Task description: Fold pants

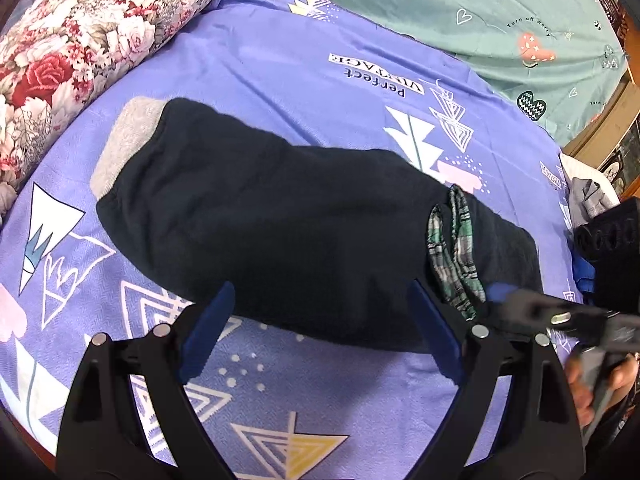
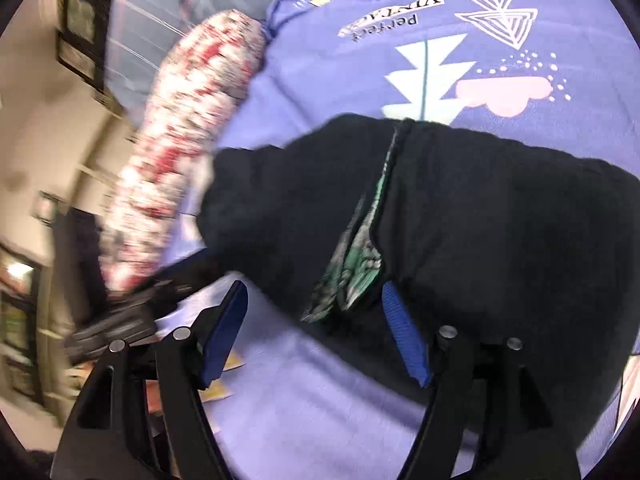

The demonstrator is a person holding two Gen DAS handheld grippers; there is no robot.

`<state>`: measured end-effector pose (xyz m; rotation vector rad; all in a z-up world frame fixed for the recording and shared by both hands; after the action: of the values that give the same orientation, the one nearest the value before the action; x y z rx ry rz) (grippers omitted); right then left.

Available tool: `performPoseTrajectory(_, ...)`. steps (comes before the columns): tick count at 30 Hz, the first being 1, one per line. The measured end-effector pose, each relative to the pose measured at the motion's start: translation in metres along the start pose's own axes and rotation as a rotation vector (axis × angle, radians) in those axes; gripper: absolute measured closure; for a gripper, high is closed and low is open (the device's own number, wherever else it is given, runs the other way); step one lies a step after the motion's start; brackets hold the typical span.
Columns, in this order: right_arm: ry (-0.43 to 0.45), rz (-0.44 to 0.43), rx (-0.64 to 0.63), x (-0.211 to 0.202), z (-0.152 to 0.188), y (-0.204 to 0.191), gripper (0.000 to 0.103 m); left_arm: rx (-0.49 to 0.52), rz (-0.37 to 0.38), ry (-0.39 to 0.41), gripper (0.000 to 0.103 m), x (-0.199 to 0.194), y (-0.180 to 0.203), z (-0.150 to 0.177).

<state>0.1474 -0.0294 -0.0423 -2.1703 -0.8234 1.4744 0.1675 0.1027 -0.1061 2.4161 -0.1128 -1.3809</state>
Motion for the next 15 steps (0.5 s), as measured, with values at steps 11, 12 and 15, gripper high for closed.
performPoseTrajectory(11,0.232,0.338,0.116,-0.106,0.012,0.1,0.044,0.129,0.117,-0.071,0.011,0.001,0.078,0.023)
performPoseTrajectory(12,0.233,0.333,0.126,-0.106,0.014,0.106,0.044,0.135,0.138,-0.086,0.011,0.0,0.084,0.026)
performPoseTrajectory(15,0.229,0.31,0.144,-0.105,0.025,0.115,0.044,0.121,0.189,-0.138,0.011,-0.001,0.095,0.037)
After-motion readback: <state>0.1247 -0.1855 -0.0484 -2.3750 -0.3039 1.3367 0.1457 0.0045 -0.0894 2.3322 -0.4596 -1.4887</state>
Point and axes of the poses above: each gripper's, at about its wrist camera, not at the fingertips, and x roughly the way its jaws point, y to its right, z to its underside, the point moved 8 cm from there along x, roughly the way its jaws point, and after that the axes turned 10 degrees about -x, right-handed, at the moved point
